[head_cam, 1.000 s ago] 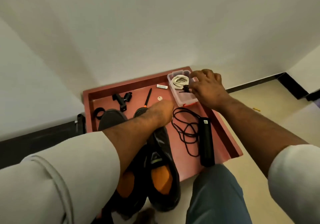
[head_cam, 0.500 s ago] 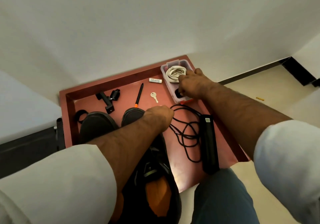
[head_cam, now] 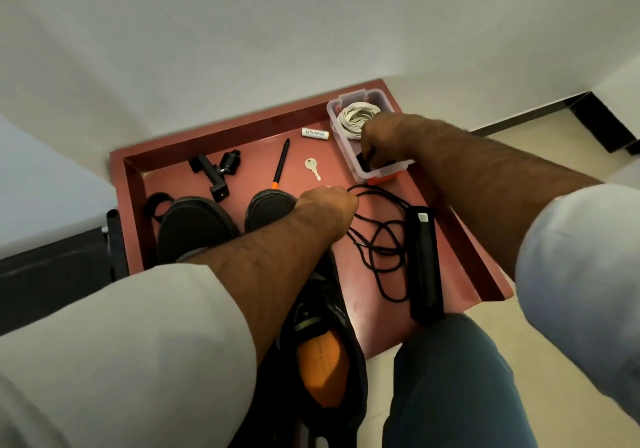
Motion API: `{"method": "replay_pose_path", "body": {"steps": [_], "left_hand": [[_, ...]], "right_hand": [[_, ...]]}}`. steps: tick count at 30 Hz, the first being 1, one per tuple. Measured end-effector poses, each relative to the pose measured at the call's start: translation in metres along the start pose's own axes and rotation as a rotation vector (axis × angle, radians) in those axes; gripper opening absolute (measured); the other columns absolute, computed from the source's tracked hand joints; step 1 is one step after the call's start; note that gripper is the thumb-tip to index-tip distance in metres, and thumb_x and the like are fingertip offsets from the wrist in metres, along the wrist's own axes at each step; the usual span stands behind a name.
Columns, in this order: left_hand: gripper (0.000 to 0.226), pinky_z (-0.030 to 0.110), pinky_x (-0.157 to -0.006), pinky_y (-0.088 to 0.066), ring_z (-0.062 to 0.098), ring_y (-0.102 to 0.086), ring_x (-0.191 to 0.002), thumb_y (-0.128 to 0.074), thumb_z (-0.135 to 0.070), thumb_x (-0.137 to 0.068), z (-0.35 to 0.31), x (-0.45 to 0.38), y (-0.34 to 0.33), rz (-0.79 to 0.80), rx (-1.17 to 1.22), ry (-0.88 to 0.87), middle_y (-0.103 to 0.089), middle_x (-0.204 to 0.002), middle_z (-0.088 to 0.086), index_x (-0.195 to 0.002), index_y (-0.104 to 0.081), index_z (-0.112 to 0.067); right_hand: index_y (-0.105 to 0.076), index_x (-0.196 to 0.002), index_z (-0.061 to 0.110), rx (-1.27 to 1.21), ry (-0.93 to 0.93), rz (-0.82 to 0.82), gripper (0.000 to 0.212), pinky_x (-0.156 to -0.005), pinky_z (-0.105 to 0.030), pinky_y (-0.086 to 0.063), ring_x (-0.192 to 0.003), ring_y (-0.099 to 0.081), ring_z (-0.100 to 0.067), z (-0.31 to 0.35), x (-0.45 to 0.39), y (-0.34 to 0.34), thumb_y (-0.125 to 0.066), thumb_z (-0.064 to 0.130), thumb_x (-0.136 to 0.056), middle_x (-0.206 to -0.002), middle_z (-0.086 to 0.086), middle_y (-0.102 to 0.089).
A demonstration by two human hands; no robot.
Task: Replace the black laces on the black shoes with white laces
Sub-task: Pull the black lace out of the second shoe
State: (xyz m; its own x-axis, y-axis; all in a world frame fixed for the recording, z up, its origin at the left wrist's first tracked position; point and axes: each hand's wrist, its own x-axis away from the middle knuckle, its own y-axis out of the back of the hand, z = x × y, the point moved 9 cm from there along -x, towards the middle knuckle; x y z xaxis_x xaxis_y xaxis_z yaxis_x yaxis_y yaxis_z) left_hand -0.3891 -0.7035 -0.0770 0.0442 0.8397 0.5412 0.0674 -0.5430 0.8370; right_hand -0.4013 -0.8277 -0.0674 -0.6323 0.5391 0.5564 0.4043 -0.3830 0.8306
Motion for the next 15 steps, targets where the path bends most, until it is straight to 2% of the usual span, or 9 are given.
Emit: {"method": "replay_pose_path", "body": {"steps": [2,5,7,8,10,12,13,15], "left_hand": [[0.035,0.039,-0.089,-0.048,0.030,-0.055,-0.115,-0.052,-0.006,-0.094,0.000,0.000,0.004,-0.014,0.009,0.001,-0.054,-0.126,0.013,-0.129,-0.050,-0.009],[0.032,0.040,-0.089,-0.050,0.033,-0.058,-0.113,-0.053,-0.005,-0.093,0.008,0.003,0.008,-0.007,0.075,0.013,-0.056,-0.126,0.016,-0.124,-0.055,-0.003],[0.026,0.040,-0.088,-0.050,0.036,-0.060,-0.109,-0.053,-0.005,-0.092,0.010,0.013,0.013,0.007,0.165,0.005,-0.060,-0.122,0.020,-0.116,-0.059,0.002],[0.023,0.040,-0.086,-0.049,0.037,-0.060,-0.107,-0.051,-0.005,-0.092,0.011,0.020,0.018,-0.014,0.206,-0.006,-0.062,-0.119,0.021,-0.111,-0.061,0.002],[0.016,0.036,-0.077,-0.044,0.039,-0.060,-0.103,-0.047,-0.004,-0.090,0.015,0.041,0.031,-0.141,0.287,-0.007,-0.063,-0.111,0.020,-0.099,-0.060,-0.004],[0.012,0.034,-0.073,-0.044,0.039,-0.061,-0.096,-0.045,-0.004,-0.088,0.017,0.067,0.040,-0.280,0.356,-0.020,-0.064,-0.101,0.019,-0.082,-0.051,-0.013],[0.012,0.035,-0.075,-0.049,0.038,-0.061,-0.092,-0.045,-0.004,-0.088,0.017,0.080,0.039,-0.324,0.404,-0.029,-0.065,-0.096,0.017,-0.079,-0.047,-0.012],[0.010,0.040,-0.083,-0.052,0.035,-0.062,-0.096,-0.047,-0.004,-0.089,0.018,0.108,0.032,-0.383,0.469,-0.046,-0.067,-0.099,0.015,-0.090,-0.058,-0.004]], "right_hand": [[-0.075,-0.089,0.013,-0.123,0.000,-0.117,0.010,-0.064,-0.023,-0.040,-0.081,-0.063,-0.022,-0.004,0.014,0.016,-0.073,0.016,-0.080,-0.091,-0.008,-0.072],[-0.076,-0.086,0.009,-0.379,-0.008,-0.376,0.007,-0.068,-0.024,-0.044,-0.079,-0.065,-0.017,-0.003,0.060,0.039,-0.073,0.009,-0.080,-0.084,-0.006,-0.072],[-0.076,-0.086,0.010,-0.519,-0.011,-0.461,0.006,-0.076,-0.028,-0.050,-0.080,-0.065,-0.014,0.005,0.093,0.029,-0.072,0.010,-0.081,-0.086,-0.002,-0.072],[-0.075,-0.087,0.013,-0.530,-0.013,-0.449,0.006,-0.080,-0.030,-0.051,-0.084,-0.065,-0.015,0.014,0.105,0.013,-0.071,0.011,-0.082,-0.089,-0.001,-0.073],[-0.073,-0.093,0.016,-0.427,-0.037,-0.291,0.010,-0.084,-0.034,-0.052,-0.092,-0.065,-0.020,0.036,0.113,-0.036,-0.068,0.018,-0.085,-0.096,-0.003,-0.071],[-0.069,-0.107,0.016,-0.282,-0.103,-0.160,0.022,-0.086,-0.038,-0.052,-0.099,-0.062,-0.027,0.050,0.113,-0.084,-0.063,0.026,-0.088,-0.107,-0.007,-0.065],[-0.066,-0.112,0.017,-0.269,-0.146,-0.170,0.024,-0.086,-0.039,-0.052,-0.100,-0.060,-0.030,0.053,0.113,-0.097,-0.059,0.026,-0.091,-0.112,-0.009,-0.061],[-0.062,-0.116,0.015,-0.316,-0.238,-0.269,0.025,-0.087,-0.041,-0.052,-0.103,-0.060,-0.033,0.056,0.114,-0.103,-0.051,0.020,-0.094,-0.116,-0.012,-0.059]]}}
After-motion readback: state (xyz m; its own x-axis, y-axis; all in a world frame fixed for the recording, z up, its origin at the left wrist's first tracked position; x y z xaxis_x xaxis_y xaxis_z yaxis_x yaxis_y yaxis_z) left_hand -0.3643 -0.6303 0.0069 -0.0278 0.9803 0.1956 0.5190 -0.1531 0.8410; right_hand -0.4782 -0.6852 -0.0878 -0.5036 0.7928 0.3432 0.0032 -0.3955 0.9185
